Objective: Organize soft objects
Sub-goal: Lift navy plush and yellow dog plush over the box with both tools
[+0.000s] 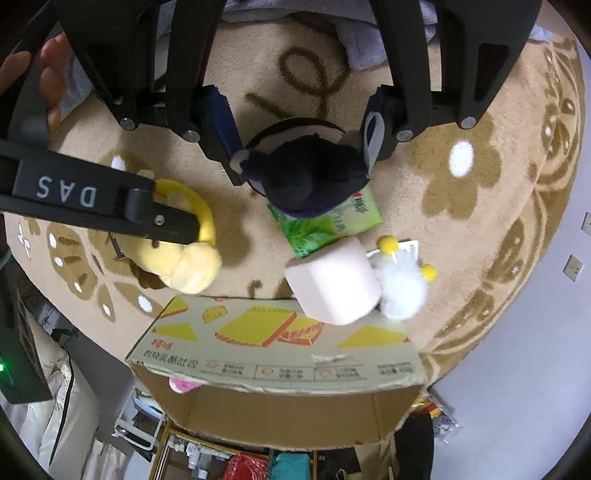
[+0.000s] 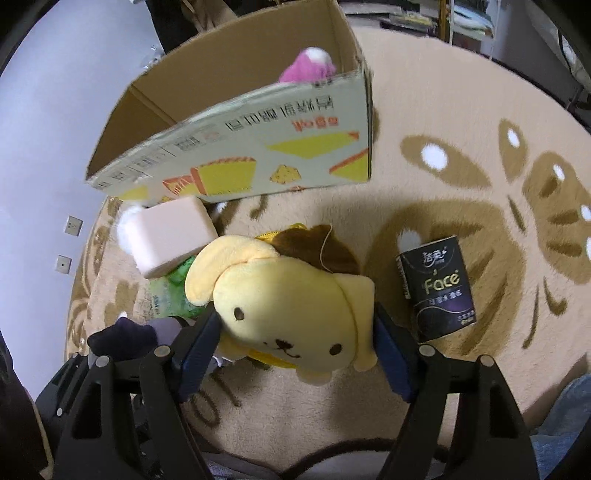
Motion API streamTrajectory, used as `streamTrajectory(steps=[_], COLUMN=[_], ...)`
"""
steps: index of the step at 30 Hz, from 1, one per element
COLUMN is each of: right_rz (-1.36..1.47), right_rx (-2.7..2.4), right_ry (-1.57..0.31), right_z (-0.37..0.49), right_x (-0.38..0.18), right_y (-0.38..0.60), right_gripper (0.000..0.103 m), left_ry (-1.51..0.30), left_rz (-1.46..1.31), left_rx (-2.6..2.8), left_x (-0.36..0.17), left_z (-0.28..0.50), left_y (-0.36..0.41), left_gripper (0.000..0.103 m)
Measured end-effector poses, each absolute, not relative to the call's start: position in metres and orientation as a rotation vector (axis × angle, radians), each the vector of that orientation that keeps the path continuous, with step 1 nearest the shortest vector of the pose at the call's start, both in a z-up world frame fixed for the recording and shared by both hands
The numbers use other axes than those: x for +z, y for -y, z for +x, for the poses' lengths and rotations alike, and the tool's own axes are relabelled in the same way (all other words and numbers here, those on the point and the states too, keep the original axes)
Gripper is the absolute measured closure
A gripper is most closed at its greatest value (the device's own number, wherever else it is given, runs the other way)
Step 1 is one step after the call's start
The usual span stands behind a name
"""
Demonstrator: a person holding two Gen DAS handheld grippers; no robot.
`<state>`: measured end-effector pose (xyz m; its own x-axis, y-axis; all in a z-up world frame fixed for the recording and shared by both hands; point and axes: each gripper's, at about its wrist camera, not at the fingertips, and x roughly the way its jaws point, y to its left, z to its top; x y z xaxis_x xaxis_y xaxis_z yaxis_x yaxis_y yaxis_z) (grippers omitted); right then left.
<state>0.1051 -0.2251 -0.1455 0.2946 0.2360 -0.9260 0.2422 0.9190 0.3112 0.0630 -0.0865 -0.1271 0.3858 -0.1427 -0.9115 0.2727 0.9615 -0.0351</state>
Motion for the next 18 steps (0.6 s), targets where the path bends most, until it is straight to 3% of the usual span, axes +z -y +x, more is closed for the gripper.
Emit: streamTrajectory(steps=[7,18], right_rz=[0.457,0.349], right_rx=[0.023,0.065], right_ry=[-1.194,-0.882], right_z=[0.1,0.087], right_x=[-0.112,-0.033], right_y=[0.229,0.226], right_gripper=[0.021,0.021], left_ry=[-1.021,-0.766], left_rz=[0.124,0.134], left_rx=[-0.224,-0.173], left_x=[-0.096,-0.033], left_z=[0.055,0.061], left_y=[0.071,0.053], left_gripper=[0.047,0.047])
